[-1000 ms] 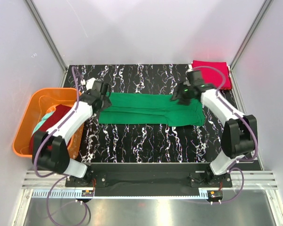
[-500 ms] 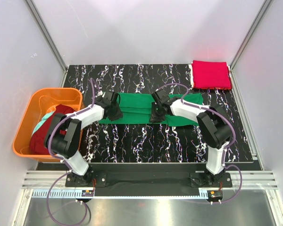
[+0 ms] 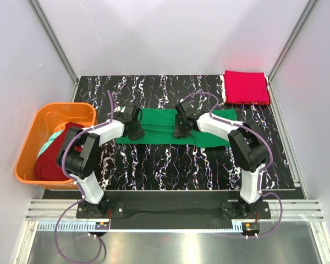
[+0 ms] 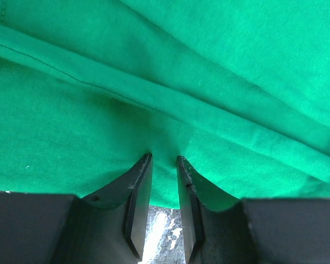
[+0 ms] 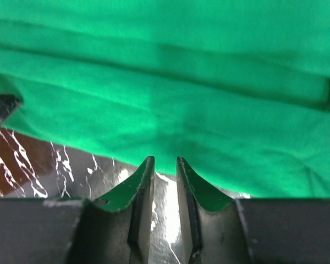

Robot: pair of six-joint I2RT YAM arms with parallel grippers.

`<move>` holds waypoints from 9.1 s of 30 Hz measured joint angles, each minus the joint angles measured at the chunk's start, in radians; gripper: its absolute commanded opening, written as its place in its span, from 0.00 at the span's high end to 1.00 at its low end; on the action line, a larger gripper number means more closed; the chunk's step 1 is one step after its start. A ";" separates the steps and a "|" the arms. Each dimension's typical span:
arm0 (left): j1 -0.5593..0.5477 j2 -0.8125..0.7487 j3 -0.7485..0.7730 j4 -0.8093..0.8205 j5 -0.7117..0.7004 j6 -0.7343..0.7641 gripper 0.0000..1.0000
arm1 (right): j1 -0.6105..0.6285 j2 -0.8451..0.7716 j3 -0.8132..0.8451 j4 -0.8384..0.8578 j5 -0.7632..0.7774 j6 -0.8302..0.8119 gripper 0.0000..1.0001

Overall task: Fold and stack the t-shirts
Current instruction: Fold the tshirt

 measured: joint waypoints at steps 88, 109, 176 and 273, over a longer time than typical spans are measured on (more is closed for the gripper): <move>-0.337 0.413 0.434 0.401 0.221 -0.174 0.64 | -0.735 -0.338 -0.387 -0.007 -0.285 -0.135 0.60; -0.314 0.447 0.425 0.455 0.288 -0.235 0.62 | -0.737 -0.106 -0.115 -0.068 -0.296 -0.136 0.54; -0.319 0.465 0.418 0.505 0.402 -0.250 0.81 | -0.736 -0.284 -0.072 -0.098 -0.148 -0.187 0.49; -0.290 -0.344 -0.027 -0.405 -0.210 0.069 0.13 | -0.132 0.459 1.052 -0.423 0.223 -0.368 0.01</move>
